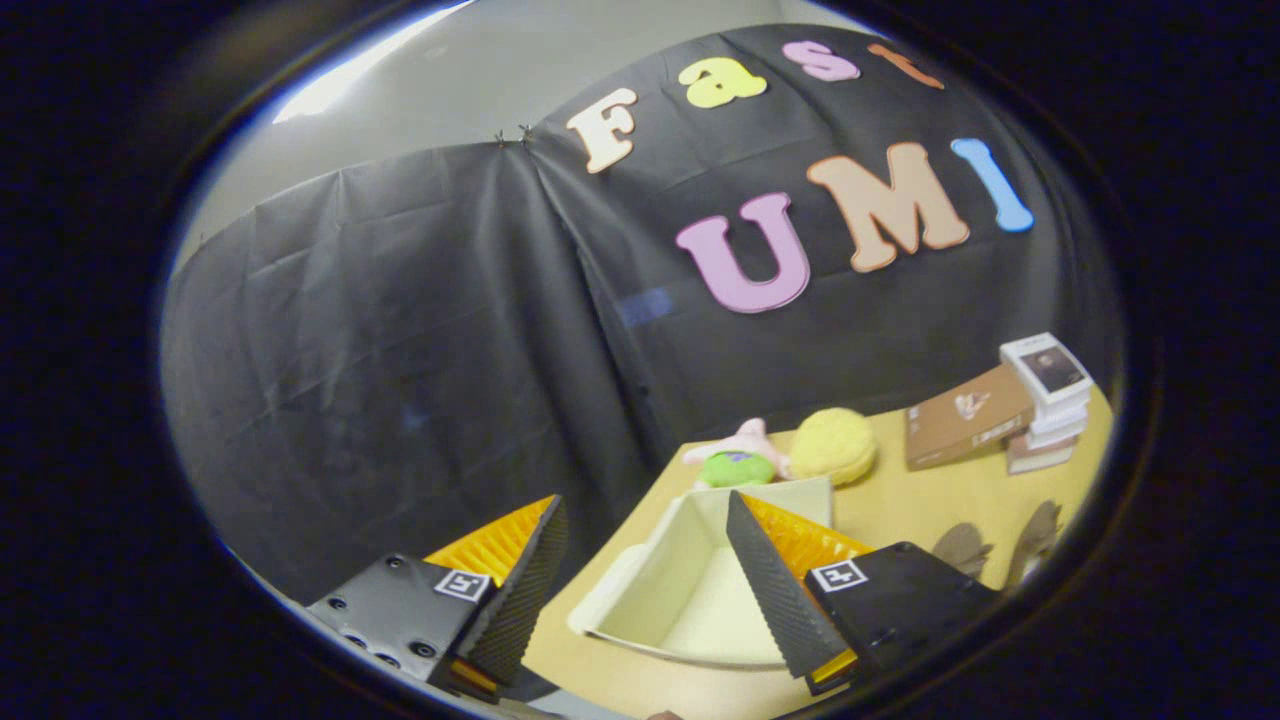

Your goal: Open the storage box then place both shoes into the box .Put the left shoe in first, then the right shoe, with the right side of both shoes facing outward in a uniform manner.

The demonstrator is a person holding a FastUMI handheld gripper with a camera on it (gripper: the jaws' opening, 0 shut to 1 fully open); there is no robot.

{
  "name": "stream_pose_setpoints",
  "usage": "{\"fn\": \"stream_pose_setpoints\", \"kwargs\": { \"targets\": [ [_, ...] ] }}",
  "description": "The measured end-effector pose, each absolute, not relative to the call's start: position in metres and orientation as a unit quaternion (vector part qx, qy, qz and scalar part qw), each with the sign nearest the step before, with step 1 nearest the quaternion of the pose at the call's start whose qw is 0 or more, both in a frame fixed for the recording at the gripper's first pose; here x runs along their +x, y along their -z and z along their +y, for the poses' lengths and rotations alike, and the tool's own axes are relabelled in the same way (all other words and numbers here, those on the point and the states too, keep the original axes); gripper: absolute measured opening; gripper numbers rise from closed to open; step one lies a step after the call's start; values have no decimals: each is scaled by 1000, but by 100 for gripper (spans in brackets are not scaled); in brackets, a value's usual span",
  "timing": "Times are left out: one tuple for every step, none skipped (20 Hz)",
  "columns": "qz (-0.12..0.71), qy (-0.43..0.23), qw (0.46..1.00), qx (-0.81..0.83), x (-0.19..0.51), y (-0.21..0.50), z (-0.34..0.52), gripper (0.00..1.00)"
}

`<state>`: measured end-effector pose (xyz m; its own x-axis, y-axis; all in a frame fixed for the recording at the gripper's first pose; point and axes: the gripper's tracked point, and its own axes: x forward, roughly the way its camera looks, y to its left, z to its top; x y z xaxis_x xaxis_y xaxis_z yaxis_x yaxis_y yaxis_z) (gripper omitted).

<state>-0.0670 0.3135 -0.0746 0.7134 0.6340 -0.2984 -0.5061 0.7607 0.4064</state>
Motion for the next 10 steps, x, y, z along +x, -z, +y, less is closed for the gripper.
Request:
{"fn": "stream_pose_setpoints", "kwargs": {
  "targets": [
    [202,-297,924,133,-61,75,297,100],
    [191,-284,932,121,-56,73,279,100],
    [185,-272,938,111,-54,76,262,100],
    [181,-261,943,104,-50,77,247,100],
    [181,-250,946,97,-48,81,233,100],
    [183,-240,949,93,-45,85,217,100],
    [186,-231,951,90,-40,90,203,100],
    [189,-223,952,86,-36,94,191,100],
    [195,-215,954,81,-34,99,177,100],
    [201,-209,954,75,-33,106,164,100]
  ]
}}
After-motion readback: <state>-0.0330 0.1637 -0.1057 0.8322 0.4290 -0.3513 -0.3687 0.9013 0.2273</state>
